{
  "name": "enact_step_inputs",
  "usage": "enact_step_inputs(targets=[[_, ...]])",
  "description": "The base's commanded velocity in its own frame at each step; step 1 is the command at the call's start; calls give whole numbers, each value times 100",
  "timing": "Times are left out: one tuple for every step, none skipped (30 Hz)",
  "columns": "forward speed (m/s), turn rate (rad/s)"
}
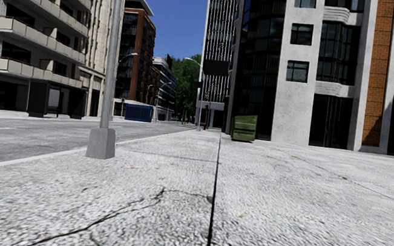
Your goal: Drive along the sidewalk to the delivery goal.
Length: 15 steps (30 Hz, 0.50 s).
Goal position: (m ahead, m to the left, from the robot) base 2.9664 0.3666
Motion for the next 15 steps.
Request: enact_step_inputs(targets=[[146, 0], [144, 0], [140, 0], [136, 0], [135, 0], [135, 0], [135, 0], [135, 0], [134, 0], [134, 0], [134, 0], [134, 0], [134, 0], [134, 0], [134, 0]])
